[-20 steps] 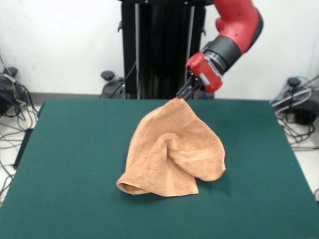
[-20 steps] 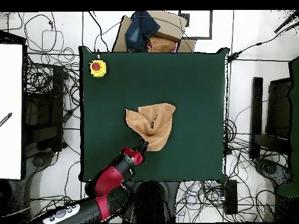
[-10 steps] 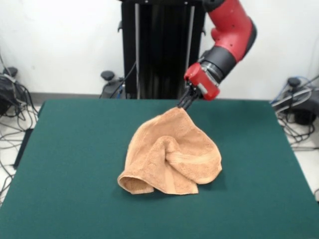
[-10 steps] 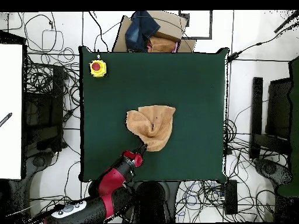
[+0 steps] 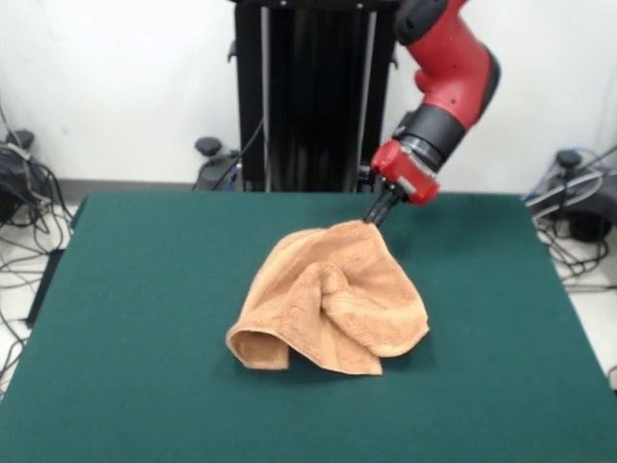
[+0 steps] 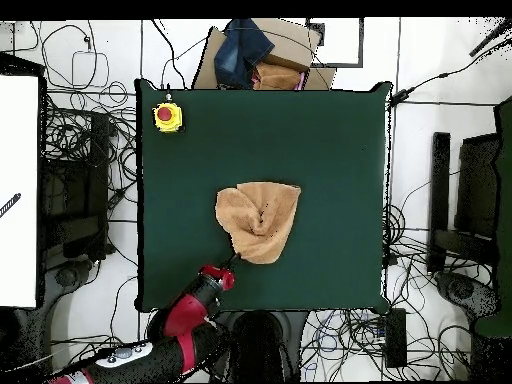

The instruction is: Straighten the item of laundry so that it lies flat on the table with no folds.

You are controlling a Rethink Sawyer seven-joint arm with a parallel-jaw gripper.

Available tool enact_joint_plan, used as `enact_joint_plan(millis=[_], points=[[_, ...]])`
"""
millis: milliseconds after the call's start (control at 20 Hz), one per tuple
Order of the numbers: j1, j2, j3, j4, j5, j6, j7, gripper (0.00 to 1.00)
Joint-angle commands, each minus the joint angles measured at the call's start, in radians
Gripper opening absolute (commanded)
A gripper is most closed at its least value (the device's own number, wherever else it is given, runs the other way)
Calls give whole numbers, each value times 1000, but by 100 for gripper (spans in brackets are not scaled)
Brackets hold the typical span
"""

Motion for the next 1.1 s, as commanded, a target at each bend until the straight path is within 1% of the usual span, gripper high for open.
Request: enact_joint_plan(millis=[50, 350, 550, 750, 950, 1100], points=[[-28, -76, 214, -5, -53, -35, 356, 0], [-39, -227, 247, 124, -115, 8, 350, 0], [-54, -282, 271, 153, -130, 12, 348, 0], [-78, -284, 292, 149, -143, -17, 347, 0], [-103, -256, 308, 131, -164, -61, 350, 0], [-97, -221, 310, 107, -123, -76, 338, 0]])
